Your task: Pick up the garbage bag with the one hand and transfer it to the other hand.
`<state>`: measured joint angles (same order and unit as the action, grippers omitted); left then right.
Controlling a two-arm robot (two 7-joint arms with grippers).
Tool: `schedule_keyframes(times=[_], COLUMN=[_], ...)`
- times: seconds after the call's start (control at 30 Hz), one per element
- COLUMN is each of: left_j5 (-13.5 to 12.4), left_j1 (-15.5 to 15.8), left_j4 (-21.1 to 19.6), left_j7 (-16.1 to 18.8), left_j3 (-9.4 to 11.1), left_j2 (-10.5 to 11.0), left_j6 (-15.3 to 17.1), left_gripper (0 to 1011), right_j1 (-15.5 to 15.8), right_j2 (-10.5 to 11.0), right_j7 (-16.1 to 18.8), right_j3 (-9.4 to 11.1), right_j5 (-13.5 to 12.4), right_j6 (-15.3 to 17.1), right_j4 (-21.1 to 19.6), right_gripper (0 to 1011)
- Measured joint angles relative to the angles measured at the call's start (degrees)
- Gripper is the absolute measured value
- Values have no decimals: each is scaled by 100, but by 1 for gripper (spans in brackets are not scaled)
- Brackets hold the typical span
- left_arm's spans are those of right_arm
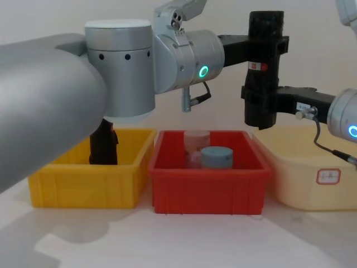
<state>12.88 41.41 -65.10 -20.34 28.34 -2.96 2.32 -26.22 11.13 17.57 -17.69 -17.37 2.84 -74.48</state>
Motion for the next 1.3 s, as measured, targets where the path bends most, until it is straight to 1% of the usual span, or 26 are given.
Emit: schedule_keyframes(times=[0.27, 0.37, 0.53, 0.57, 0.63, 0.7, 0.73, 0.77, 0.87, 0.9, 0.93, 1.07, 1.3], left_j5=[1, 1, 1, 1, 0, 1, 1, 1, 1, 1, 1, 0, 0], left_j1=[0, 0, 0, 0, 0, 0, 0, 0, 0, 0, 0, 0, 0], left_j4=[0, 0, 0, 0, 0, 0, 0, 0, 0, 0, 0, 0, 0], left_j7=[-2, -2, -1, -1, -1, -1, -1, -1, -1, -1, -1, -1, -1], left_j3=[0, 0, 0, 0, 0, 0, 0, 0, 0, 0, 0, 0, 0], left_j2=[0, -1, 0, 0, 0, 0, -1, -1, 0, -1, 0, 0, 0], left_j6=[0, 0, 0, 0, 0, 0, 0, 0, 0, 0, 0, 0, 0], left_gripper=[474, 509, 635, 693, 724, 802, 822, 875, 926, 972, 989, 1002, 1002], right_j1=[4, 15, 37, 41, 52, 61, 63, 65, 75, 75, 76, 74, 30], right_j2=[-7, -11, -15, -16, -17, -17, -17, -17, -15, -12, -9, 8, 87], right_j7=[-37, -58, -90, -94, -114, -129, -134, -138, -166, -181, -188, -238, -371], right_j3=[25, 45, 81, 87, 109, 131, 138, 147, 188, 208, 220, 302, 517], right_j5=[8, 11, 13, 13, 14, 15, 15, 15, 15, 15, 15, 11, 8], right_j6=[24, 23, 18, 18, 16, 15, 15, 15, 16, 19, 22, 43, 115], right_j4=[-18, -39, -80, -87, -105, -119, -122, -127, -135, -136, -136, -125, -30], right_gripper=[509, 509, 507, 509, 507, 507, 507, 507, 507, 507, 507, 507, 507])
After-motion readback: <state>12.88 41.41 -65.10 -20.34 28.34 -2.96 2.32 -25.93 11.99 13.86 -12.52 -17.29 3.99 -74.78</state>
